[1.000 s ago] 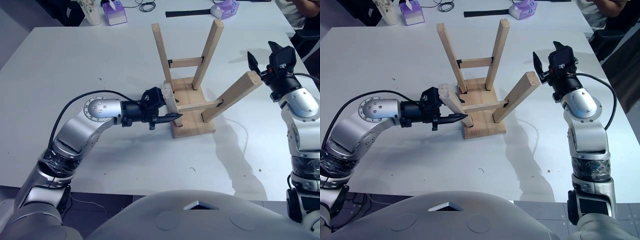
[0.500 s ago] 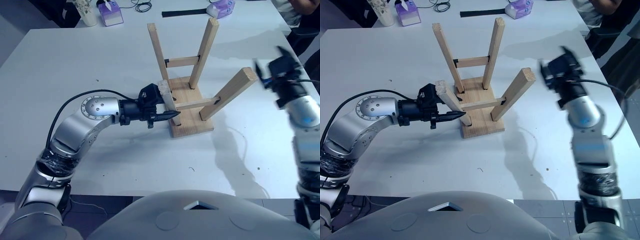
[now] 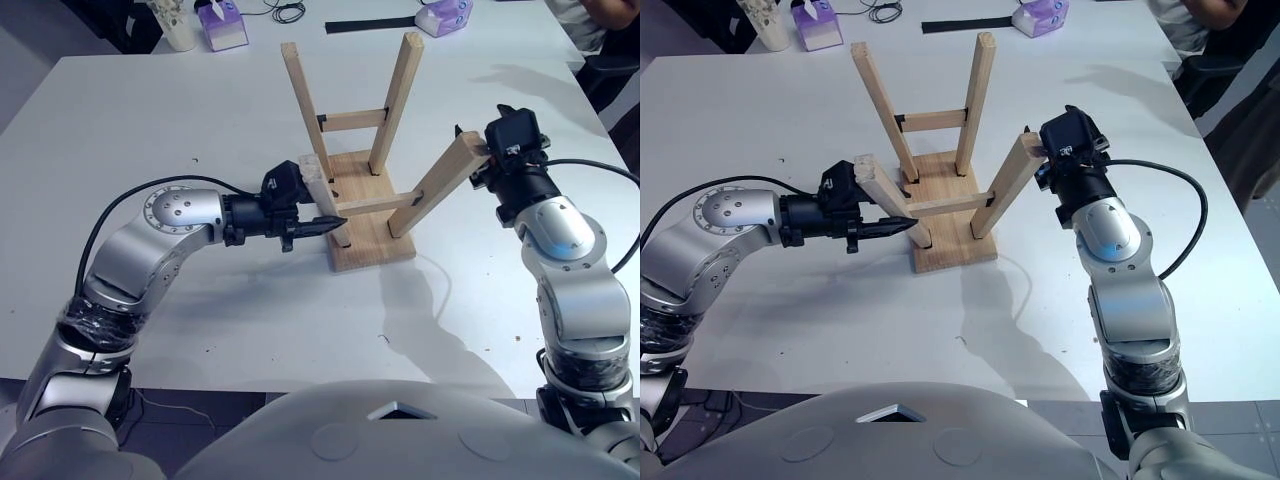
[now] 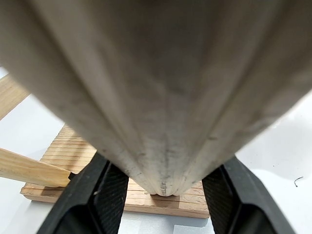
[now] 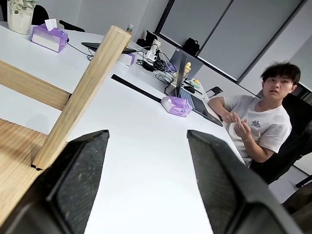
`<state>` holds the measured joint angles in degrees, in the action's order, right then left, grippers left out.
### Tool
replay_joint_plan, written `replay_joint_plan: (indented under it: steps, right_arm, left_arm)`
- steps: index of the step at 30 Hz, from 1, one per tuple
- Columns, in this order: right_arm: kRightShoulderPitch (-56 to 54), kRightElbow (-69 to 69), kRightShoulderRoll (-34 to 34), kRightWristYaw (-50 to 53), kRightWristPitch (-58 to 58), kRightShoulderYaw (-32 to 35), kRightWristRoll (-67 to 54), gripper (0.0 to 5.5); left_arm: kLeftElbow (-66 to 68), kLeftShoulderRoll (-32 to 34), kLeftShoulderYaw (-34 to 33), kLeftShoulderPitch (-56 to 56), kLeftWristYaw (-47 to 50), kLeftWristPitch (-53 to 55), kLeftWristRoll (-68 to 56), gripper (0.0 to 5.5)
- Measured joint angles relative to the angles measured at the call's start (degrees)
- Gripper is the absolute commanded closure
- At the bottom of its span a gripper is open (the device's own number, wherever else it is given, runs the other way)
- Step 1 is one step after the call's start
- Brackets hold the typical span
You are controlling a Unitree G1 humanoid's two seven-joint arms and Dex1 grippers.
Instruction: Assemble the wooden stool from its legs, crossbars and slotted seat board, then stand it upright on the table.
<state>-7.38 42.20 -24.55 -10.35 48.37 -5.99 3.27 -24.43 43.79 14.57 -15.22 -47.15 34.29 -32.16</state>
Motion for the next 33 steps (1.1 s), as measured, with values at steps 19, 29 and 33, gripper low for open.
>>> replay_joint_plan:
  steps: [19,29,33]
  right_arm:
    - [2.4,-9.0,-1.9,-9.5,-13.9,6.9,-5.6,2.57]
    - [-0.2,-15.7,-5.0,-9.6,-17.3,19.1,-8.0,2.57]
    - [0.0,-16.8,-5.0,-9.7,-18.5,19.4,-7.9,2.57]
  left_arm:
    - [0.7,1.7,-4.8,7.1,-3.4,5.3,1.3,1.72]
    - [-3.2,1.8,-30.2,20.1,-5.1,2.7,-14.4,1.97]
    - [-7.9,0.3,-38.7,20.7,-2.4,5.3,-32.7,2.58]
